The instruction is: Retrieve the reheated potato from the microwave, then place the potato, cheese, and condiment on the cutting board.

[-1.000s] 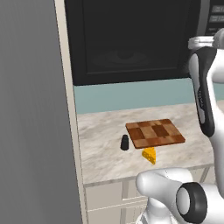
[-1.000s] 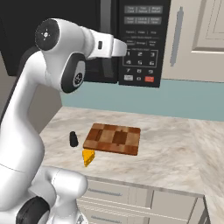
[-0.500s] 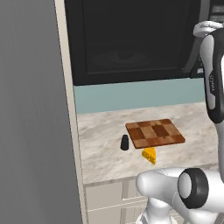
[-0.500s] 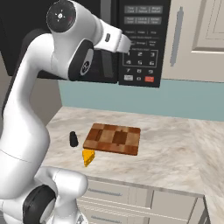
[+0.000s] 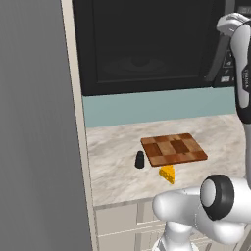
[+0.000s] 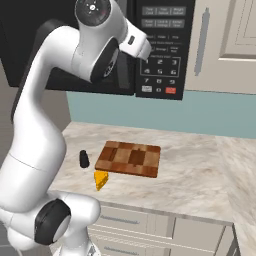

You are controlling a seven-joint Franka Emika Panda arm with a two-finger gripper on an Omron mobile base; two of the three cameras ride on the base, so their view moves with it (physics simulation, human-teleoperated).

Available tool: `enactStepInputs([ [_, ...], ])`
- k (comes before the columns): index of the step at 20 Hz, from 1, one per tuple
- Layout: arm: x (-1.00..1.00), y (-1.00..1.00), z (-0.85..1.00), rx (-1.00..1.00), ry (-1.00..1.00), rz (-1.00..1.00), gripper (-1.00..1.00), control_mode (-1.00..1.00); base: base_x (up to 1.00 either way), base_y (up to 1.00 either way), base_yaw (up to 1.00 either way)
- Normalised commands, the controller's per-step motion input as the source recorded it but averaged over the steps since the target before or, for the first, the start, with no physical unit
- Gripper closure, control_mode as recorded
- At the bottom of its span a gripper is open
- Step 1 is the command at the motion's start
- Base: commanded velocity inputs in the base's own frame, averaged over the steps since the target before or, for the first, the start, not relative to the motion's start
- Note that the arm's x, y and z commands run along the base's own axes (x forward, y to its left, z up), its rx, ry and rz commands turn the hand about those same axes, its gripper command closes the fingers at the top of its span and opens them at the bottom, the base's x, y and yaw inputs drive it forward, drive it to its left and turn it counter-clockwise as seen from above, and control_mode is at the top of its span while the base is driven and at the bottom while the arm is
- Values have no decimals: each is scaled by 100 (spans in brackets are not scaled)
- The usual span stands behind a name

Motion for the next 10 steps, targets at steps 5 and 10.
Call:
enactStepInputs([
  [5, 41, 6, -5, 13, 0, 9, -100, -100, 0, 0, 0],
  [10, 35, 7, -5, 9, 0, 11, -100, -100, 0, 0, 0],
])
